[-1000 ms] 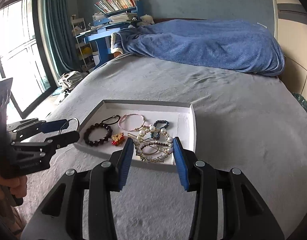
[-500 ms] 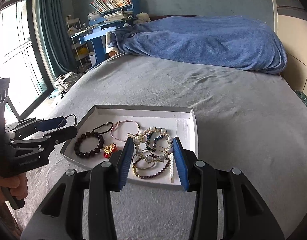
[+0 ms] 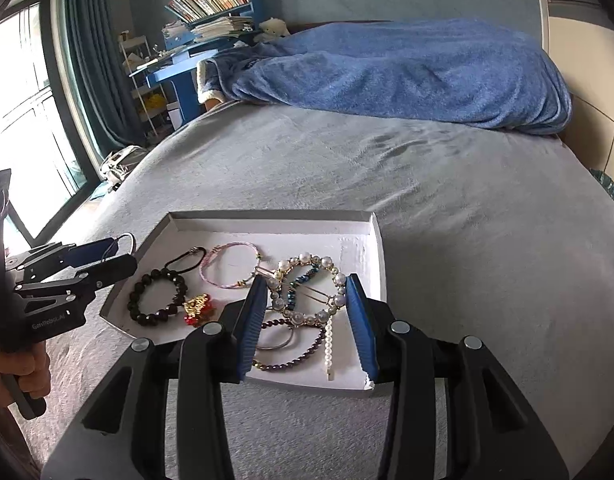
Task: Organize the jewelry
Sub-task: 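Lower and open the left tool in the tray while right tool releases the brooch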
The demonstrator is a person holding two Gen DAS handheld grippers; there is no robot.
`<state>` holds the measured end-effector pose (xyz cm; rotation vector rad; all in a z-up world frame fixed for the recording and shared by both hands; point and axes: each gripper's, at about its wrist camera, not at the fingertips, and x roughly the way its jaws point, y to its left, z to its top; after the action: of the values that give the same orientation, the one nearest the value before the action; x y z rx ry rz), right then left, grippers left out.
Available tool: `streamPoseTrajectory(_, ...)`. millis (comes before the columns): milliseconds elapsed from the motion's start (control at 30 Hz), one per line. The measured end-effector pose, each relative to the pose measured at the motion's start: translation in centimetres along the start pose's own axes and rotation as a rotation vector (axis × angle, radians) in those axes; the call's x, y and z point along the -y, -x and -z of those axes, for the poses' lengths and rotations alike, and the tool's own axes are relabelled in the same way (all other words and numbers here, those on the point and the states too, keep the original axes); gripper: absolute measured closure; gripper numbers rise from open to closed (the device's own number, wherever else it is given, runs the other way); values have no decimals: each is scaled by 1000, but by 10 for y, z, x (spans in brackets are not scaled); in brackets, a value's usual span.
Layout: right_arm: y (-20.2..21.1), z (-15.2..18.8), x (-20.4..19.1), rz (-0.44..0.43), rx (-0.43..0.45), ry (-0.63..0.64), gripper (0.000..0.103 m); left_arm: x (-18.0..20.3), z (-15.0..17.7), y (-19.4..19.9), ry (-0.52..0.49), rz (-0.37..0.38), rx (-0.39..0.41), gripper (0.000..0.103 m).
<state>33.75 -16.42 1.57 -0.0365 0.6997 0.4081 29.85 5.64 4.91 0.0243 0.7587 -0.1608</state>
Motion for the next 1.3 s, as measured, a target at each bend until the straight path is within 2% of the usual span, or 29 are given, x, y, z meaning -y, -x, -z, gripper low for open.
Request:
streamPoseTrajectory(300,-40,10,-9,17,-87,34,63,14,-1,-39,-40,25,-54,53)
streamPoseTrajectory(633,-69,18,-3,28,-143,27,63,17,-19,-81,-42,8,-81,53)
streamPoseTrajectory(867,-81,24,-7,35,-174,51,62,10,-11,-98,-32,-11,-140,53)
streamPoseTrajectory(967,-80,25,-7,38,-171,58,61,6,-11,-92,-24,-13,-118,45)
streamPoseTrajectory(1000,-78,25,-6,38,-168,58,60,6,-12,-89,-24,-10,-106,37)
streamPoseTrajectory(1033,-77,24,-6,38,-164,57,55,7,-13,-86,-26,-10,-95,28)
streamPoseTrajectory(1067,-75,24,-6,37,-156,55,49,7,-13,-81,-26,-6,-74,25)
streamPoseTrajectory(1233,-61,19,-1,31,-114,32,48,3,-14,-64,16,7,-32,22)
streamPoseTrajectory(1300,-56,17,1,31,-98,25,43,0,-14,-55,39,6,-12,18)
